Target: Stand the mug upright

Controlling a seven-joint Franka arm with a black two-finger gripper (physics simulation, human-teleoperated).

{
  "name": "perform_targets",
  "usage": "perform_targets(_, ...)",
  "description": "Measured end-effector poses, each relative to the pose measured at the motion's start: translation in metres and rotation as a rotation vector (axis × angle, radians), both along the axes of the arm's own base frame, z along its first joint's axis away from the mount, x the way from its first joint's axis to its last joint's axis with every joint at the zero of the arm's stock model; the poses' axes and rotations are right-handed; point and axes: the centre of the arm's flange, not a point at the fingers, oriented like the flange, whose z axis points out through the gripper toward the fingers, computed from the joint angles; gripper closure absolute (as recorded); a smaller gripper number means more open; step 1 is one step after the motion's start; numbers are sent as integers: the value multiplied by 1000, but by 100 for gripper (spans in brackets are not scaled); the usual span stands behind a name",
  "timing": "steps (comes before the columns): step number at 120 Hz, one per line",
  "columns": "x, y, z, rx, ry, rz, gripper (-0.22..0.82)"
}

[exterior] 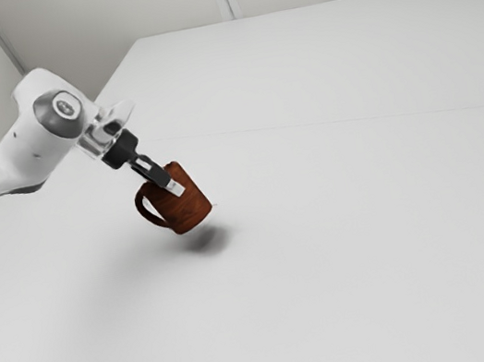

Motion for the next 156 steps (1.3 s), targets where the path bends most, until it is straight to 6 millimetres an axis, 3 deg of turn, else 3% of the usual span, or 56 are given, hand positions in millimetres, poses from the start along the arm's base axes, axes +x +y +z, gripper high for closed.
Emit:
perform_targets(8, -7, -20, 17, 179, -39, -49, 78)
perform_targets(23, -21, -40, -7, 344, -56, -31, 79)
perform_targets(57, -28, -16, -36, 404, -76, 212, 79)
perform_targets(77, -36, -20, -62, 387, -47, 315, 78)
perform_targets(101, -36, -23, -64, 361, -45, 407, 36)
perform_targets(120, -35, -19, -51, 346, -60, 468, 17)
perform_targets(128, -32, -18, -32, 335, -82, 489, 12)
perform_targets(133, -24, -18, 1, 324, -111, 503, 10)
perform_targets(142, -12, -17, 88, 304, -164, 523, 7)
perform_targets(156, -16, -18, 206, 291, -178, 546, 4)
